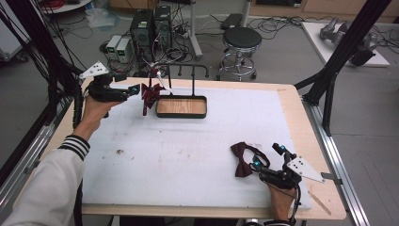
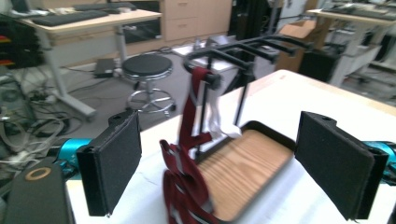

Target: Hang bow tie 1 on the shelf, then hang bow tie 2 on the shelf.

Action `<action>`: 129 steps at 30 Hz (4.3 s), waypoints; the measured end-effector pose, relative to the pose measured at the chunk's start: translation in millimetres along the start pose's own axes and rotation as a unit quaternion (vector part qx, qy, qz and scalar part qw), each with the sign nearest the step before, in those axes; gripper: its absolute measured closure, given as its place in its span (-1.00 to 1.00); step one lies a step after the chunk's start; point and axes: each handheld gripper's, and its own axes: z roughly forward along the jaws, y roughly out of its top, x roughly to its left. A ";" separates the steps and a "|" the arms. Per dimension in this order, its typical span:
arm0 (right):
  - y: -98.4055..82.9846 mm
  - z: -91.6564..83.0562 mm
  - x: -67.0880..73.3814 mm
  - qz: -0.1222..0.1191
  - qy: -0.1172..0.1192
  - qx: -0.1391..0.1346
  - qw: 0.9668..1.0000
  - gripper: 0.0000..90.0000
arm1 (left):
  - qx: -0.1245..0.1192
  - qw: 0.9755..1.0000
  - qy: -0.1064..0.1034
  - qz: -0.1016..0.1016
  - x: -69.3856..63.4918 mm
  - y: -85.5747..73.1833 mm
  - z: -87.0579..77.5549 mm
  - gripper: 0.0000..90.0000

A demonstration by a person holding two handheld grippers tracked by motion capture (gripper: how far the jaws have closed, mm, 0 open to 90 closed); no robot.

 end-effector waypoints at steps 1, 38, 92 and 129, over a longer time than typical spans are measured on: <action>0.1 0.1 0.1 0.000 0.000 0.001 1.000 -0.79 | -0.005 1.000 -0.005 0.002 -2.5 -0.8 -3.7 -0.66; 0.1 0.8 2.5 -0.009 -0.005 0.005 1.000 -0.79 | -0.077 0.996 -0.029 0.034 -79.4 -118.6 -78.9 -0.66; 40.0 7.4 19.7 -0.043 0.076 0.188 0.978 -0.79 | -0.078 0.996 -0.002 0.042 -81.0 -144.7 -88.7 -0.65; 39.6 39.8 38.1 -0.042 0.060 0.413 0.908 -0.20 | -0.096 0.995 0.017 0.037 -79.5 -151.5 -98.0 -0.65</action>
